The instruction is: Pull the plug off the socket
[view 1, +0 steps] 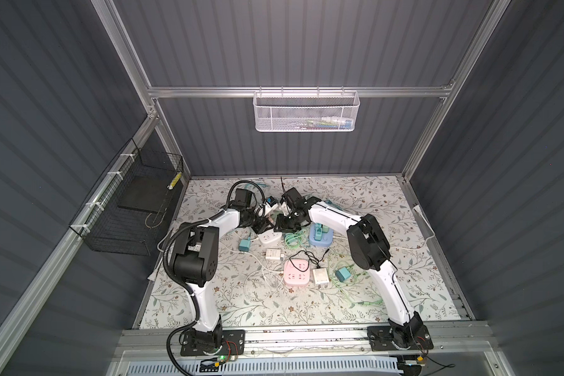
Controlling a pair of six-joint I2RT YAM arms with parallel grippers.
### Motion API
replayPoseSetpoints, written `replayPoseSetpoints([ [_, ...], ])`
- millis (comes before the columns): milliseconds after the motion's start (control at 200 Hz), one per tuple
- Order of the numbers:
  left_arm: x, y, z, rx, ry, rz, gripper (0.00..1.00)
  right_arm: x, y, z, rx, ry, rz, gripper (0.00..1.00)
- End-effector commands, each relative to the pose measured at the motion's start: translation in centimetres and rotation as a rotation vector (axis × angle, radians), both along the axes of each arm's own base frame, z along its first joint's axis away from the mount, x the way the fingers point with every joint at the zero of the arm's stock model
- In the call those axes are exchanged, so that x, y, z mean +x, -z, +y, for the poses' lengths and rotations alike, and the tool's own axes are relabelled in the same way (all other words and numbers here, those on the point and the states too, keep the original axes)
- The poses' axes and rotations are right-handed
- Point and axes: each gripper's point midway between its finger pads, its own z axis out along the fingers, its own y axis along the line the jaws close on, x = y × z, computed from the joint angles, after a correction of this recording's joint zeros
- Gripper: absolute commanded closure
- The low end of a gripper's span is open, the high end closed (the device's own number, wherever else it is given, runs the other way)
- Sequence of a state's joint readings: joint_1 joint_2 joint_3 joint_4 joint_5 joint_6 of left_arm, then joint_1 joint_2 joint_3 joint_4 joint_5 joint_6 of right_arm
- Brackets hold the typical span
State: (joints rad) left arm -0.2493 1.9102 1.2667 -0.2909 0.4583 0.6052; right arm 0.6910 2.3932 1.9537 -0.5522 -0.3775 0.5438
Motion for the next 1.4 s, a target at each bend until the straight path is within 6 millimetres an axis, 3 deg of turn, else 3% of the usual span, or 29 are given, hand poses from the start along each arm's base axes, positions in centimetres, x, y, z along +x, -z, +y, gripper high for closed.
replayPoseSetpoints([
  [0,1.6,-6.8,-1.8,-0.118,0.019,-0.166,0.8,-3.7,5.7,-1.1,-0.112,-0.014,0.138,0.64],
  [210,2.2,-8.6,-1.1,-0.156,-0.021,-0.196,0.8,-3.5,5.9,-1.3,-0.106,0.001,0.134,0.65],
  [395,2.2,-8.5,-1.1,-0.162,-0.021,-0.179,0.8,-3.3,5.7,-1.2,-0.093,0.012,0.129,0.64],
  [570,2.1,-7.5,-0.4,-0.152,-0.052,-0.133,0.79,-2.5,3.5,-0.8,-0.042,0.02,0.074,0.57],
  [826,4.0,-6.4,1.0,-0.169,-0.164,-0.076,0.78,-1.4,0.7,0.1,0.042,0.028,0.017,0.46],
  [1081,4.8,-4.6,0.8,-0.18,-0.203,0.027,0.76,-0.4,-1.7,0.4,0.112,0.048,-0.031,0.41],
  [1116,5.7,-5.9,0.6,-0.198,-0.209,0.002,0.76,-0.4,-1.8,0.4,0.119,0.049,-0.03,0.4],
  [1396,6.7,-4.3,0.6,-0.225,-0.295,0.108,0.73,0.2,-4.5,0.7,0.175,0.06,-0.069,0.37],
])
